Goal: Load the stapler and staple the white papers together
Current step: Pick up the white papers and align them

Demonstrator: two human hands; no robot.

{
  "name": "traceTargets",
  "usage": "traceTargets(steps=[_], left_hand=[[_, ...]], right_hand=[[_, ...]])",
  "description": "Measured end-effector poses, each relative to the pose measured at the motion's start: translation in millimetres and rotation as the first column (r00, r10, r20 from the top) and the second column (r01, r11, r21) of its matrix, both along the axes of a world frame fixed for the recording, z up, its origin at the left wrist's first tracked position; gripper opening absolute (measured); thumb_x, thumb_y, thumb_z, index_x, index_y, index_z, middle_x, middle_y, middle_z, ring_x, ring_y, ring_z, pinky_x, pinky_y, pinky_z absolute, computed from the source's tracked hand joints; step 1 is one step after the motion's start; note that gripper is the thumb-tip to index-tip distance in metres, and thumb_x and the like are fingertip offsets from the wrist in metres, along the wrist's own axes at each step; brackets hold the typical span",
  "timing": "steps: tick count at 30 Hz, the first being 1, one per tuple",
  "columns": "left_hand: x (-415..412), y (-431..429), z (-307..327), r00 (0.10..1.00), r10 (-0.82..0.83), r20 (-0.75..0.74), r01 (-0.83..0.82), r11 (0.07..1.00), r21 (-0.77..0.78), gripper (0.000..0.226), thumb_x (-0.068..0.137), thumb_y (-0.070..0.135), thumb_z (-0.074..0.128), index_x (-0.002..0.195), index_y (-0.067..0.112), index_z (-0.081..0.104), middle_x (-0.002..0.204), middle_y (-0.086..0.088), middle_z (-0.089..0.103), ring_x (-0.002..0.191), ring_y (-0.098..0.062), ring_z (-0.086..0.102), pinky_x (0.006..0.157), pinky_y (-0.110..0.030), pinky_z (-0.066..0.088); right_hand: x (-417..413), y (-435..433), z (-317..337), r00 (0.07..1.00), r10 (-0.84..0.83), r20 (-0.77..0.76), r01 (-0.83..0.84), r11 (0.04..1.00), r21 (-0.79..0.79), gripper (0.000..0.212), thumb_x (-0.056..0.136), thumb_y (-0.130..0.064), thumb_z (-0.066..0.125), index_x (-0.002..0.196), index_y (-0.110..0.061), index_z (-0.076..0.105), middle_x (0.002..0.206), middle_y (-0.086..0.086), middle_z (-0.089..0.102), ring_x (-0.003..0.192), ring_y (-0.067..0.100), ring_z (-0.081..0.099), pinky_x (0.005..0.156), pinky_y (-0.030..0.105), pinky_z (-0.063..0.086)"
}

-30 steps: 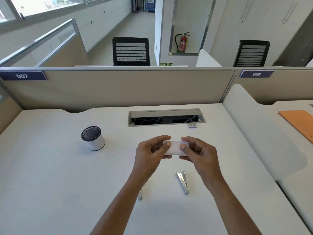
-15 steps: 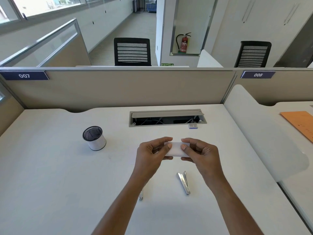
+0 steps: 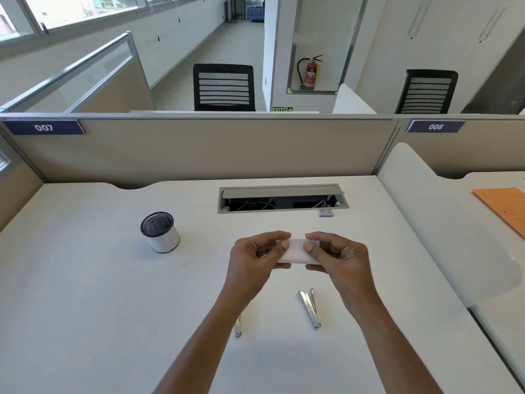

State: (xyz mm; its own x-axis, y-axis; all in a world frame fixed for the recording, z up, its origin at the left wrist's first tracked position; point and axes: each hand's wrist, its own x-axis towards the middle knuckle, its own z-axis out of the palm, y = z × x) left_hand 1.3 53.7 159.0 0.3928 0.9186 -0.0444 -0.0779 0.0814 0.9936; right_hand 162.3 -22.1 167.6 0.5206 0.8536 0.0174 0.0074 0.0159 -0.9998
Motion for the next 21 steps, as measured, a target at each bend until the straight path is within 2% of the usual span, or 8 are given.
traceTargets(steps=[4,7,11,15,21], left_hand=[[-1.0,-1.0,0.1,1.000,-0.028,-0.002,0.028,1.000,0.010,0.021,0.091,0.010,0.074,0.112,0.013,0.079,0.100,-0.007,0.078,0.094,-0.022,0.076,0.078,-0.042,0.065],[-1.5,-3.6,0.4,0.997,-0.075,0.023,0.075,0.997,-0.009,0.034,0.089,0.009,0.076,0.123,0.014,0.073,0.092,-0.009,0.079,0.088,-0.024,0.077,0.081,-0.041,0.064],[-3.2,-4.8,1.0,0.994,-0.103,0.022,0.103,0.995,-0.005,0.046,0.089,0.009,0.076,0.133,0.017,0.066,0.091,-0.010,0.080,0.087,-0.026,0.078,0.085,-0.042,0.063],[-4.8,-5.1,4.3,0.995,-0.099,0.008,0.099,0.995,-0.022,0.063,0.087,0.009,0.078,0.144,0.021,0.054,0.093,-0.009,0.081,0.085,-0.027,0.079,0.085,-0.037,0.063],[-6.6,-7.5,8.8,0.993,-0.113,0.024,0.115,0.988,-0.105,0.063,0.086,0.010,0.079,0.143,0.015,0.053,0.089,-0.015,0.080,0.084,-0.030,0.079,0.082,-0.037,0.064]], right_hand=[[-1.3,0.3,2.7,1.000,-0.017,0.001,0.017,1.000,0.008,0.019,0.085,-0.001,0.077,0.091,-0.018,0.082,0.089,0.010,0.076,0.081,0.019,0.074,0.063,0.034,0.063],[-1.6,0.8,4.9,0.999,-0.028,-0.019,0.028,1.000,0.012,0.018,0.085,-0.003,0.078,0.090,-0.019,0.082,0.089,0.011,0.077,0.081,0.018,0.075,0.063,0.033,0.063],[-2.1,1.4,5.7,1.000,-0.026,-0.003,0.026,1.000,0.007,0.019,0.085,-0.003,0.078,0.091,-0.021,0.082,0.091,0.007,0.078,0.082,0.016,0.074,0.062,0.030,0.061],[-2.1,2.6,5.6,0.999,-0.028,-0.020,0.028,1.000,0.007,0.019,0.084,-0.003,0.078,0.091,-0.020,0.082,0.089,0.004,0.078,0.082,0.014,0.073,0.062,0.028,0.059],[0.5,3.7,4.2,0.999,-0.031,-0.013,0.031,0.999,0.010,0.018,0.084,-0.002,0.078,0.093,-0.017,0.081,0.085,0.002,0.078,0.081,0.013,0.072,0.067,0.029,0.059]])
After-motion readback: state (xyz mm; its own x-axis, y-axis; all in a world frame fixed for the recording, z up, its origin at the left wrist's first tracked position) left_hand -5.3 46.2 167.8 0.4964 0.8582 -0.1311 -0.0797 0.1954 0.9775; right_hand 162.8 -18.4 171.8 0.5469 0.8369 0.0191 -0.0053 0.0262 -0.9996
